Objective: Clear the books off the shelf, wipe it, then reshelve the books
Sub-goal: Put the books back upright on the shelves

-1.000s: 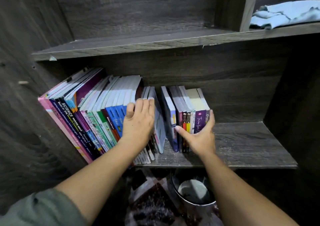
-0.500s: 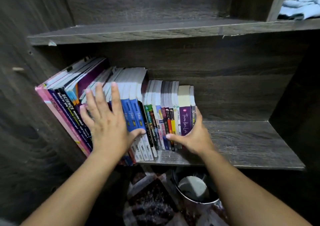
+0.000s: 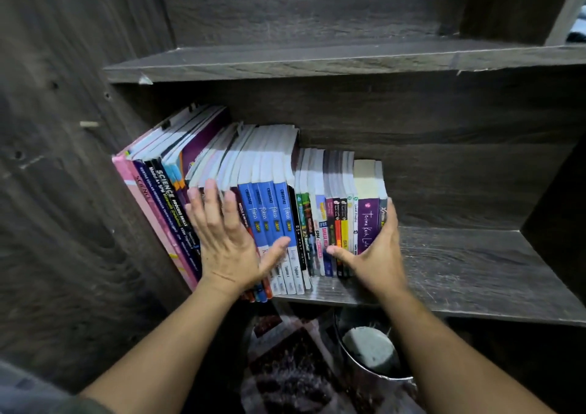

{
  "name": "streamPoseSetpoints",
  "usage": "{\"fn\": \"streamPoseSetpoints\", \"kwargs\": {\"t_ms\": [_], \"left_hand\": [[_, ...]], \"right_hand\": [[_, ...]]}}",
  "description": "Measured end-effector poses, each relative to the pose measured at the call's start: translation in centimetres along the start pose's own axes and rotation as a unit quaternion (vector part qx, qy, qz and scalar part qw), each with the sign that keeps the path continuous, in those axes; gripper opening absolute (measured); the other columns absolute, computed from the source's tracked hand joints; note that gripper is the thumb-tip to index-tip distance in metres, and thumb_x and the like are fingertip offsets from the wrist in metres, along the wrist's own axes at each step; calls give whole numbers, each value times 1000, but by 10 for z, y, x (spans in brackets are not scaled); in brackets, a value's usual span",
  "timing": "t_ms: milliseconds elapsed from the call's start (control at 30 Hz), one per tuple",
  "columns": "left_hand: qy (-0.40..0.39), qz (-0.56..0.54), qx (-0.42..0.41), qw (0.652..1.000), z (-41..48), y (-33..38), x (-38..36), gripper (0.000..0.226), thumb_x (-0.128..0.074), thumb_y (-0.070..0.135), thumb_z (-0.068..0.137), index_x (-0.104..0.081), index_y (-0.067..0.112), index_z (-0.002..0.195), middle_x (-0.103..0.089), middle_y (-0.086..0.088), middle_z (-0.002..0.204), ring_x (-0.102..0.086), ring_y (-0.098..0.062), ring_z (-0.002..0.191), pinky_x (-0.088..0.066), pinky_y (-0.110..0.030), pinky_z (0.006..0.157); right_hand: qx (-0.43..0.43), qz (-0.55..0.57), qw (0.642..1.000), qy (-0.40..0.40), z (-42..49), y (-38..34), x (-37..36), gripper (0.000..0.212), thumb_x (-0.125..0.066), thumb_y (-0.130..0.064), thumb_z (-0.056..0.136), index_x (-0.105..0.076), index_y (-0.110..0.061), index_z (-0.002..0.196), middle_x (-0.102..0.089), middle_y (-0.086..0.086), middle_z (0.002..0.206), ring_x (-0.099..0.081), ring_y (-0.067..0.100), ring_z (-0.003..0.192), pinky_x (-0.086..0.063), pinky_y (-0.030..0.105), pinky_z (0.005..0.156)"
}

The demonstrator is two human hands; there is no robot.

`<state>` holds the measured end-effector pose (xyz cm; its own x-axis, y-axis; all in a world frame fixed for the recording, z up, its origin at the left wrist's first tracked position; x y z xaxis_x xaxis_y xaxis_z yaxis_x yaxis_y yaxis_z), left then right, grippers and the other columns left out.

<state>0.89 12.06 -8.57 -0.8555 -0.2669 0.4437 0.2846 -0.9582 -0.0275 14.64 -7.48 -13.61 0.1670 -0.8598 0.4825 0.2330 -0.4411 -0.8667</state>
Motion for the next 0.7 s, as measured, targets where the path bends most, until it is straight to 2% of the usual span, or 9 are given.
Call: {"fn": "streamPoseSetpoints", "kwargs": {"t_ms": [100, 167, 233, 333, 433, 533, 567, 633, 700], "left_hand": [[39, -28, 6, 999, -3, -1, -4, 101, -29, 68, 88, 20, 6, 150, 23, -9, 159, 16, -31, 147, 2, -54, 117], [40, -17, -12, 999, -2, -5, -8, 99, -25, 68, 88, 19, 5, 150, 24, -11, 158, 16, -30, 147, 2, -53, 118], [41, -3, -22, 999, -2, -9, -12, 99, -24, 68, 86, 18, 5, 150, 24, -12, 158, 15, -31, 147, 3, -53, 118], [43, 5, -22, 999, 0, -8, -12, 98, -24, 67, 86, 18, 6, 150, 24, -13, 158, 14, -31, 147, 4, -51, 118], [35, -9, -24, 999, -2, -8, -6, 93, -21, 65, 89, 18, 6, 150, 23, -11, 159, 13, -29, 148, 3, -49, 119], [27, -26, 0, 999, 3, -15, 12, 90, -18, 63, 92, 13, 3, 151, 12, -11, 161, 6, -29, 149, -2, -49, 120], [32, -25, 25, 999, 9, -18, 22, 89, -18, 61, 93, 5, -1, 151, 2, -15, 161, 0, -31, 148, -3, -50, 120], [39, -21, 70, 997, 21, -26, 41, 81, -25, 51, 95, -14, -10, 147, -20, -24, 155, -11, -34, 147, -7, -55, 119], [17, -24, 85, 996, 29, -34, 52, 73, -35, 42, 95, -24, -9, 146, -28, -24, 152, -16, -35, 146, -13, -57, 117]], "right_hand": [[66, -20, 997, 28, 2, -11, 3, 139, -82, -63, 52, 18, -42, 146, -4, 1, 160, -14, 21, 146, -19, 46, 117], [119, -42, 991, 53, 3, -22, 5, 126, -75, -67, 60, 17, -46, 144, -6, 3, 158, -16, 23, 145, -23, 48, 116], [153, -51, 985, 65, 1, -29, 5, 111, -69, -66, 68, 9, -46, 145, -9, 7, 156, -22, 27, 143, -28, 52, 113], [149, -45, 985, 68, -1, -31, 5, 94, -65, -61, 77, -5, -41, 147, -9, 9, 156, -21, 31, 142, -28, 58, 111], [172, -115, 972, 108, 0, -42, 8, 81, -58, -61, 81, -22, -29, 146, -12, 10, 157, -13, 32, 144, -17, 62, 114], [249, -159, 946, 135, -2, -73, 13, 66, -59, -51, 79, -43, -25, 137, -19, 11, 156, -9, 29, 146, 1, 55, 117], [276, -150, 942, 120, -3, -84, 13, 63, -59, -47, 79, -45, -24, 136, -22, 10, 156, -10, 28, 146, 0, 53, 118], [320, -116, 939, 48, -9, -106, 11, 62, -57, -42, 83, -43, -23, 140, -29, 5, 154, -15, 22, 145, -10, 51, 119], [344, -106, 932, -43, -16, -121, 3, 63, -57, -39, 87, -35, -26, 145, -28, -3, 155, -20, 16, 144, -21, 46, 117]]}}
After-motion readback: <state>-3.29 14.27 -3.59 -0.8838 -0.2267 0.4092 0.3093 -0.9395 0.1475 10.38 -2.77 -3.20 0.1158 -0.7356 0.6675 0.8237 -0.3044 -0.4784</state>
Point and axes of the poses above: each hand's wrist, its own z-axis towards the middle knuckle, its own x-axis out of the back of the hand, y = z × x, the point moved 3 cm from there along z, towards the middle knuckle
